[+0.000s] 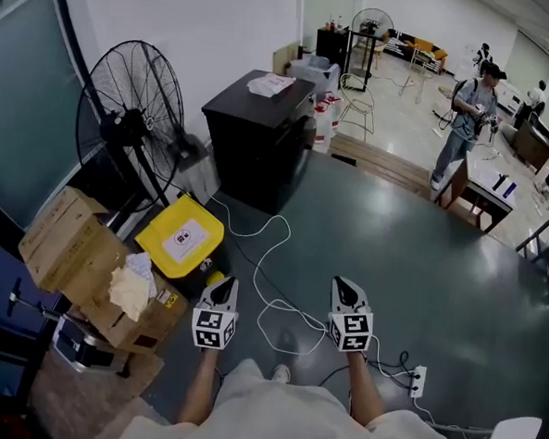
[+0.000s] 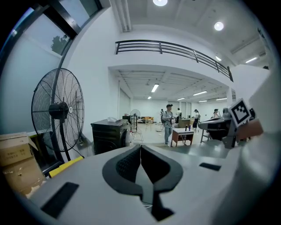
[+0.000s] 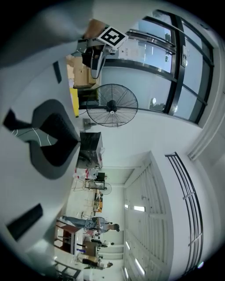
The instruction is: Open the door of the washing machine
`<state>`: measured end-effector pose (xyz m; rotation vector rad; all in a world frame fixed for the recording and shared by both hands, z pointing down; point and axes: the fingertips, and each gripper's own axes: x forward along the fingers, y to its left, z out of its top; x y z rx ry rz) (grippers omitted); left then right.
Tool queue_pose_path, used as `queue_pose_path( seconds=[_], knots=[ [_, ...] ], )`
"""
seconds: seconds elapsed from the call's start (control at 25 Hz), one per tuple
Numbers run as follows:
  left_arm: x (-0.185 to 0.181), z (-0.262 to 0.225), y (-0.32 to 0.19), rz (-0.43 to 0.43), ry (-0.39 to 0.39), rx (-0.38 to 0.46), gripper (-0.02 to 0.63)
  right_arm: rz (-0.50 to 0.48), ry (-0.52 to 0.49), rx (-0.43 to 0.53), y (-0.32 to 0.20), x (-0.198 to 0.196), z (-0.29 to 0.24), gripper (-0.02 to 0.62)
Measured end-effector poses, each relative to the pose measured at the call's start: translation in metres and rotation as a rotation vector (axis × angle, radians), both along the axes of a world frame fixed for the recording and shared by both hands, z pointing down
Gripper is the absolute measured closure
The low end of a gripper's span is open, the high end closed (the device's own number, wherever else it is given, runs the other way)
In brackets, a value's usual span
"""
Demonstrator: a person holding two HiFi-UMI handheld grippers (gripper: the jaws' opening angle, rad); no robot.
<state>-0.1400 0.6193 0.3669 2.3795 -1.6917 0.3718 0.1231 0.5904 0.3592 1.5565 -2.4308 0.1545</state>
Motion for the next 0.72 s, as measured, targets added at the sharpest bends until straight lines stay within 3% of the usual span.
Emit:
queue_pose_path(
  seconds=[0.4, 0.72],
  knots=[
    [0.012, 0.014, -0.037, -0.001, 0.006, -0.028, 0.597, -0.022, -0.013, -0.025, -0.038, 0.006, 0.016, 0.597],
    [0.013, 0.032, -0.101, 0.032, 0.016, -0.047, 0.597, -0.014, -0.005, -0.04, -0.099, -0.002, 0.029, 0.597]
  ],
)
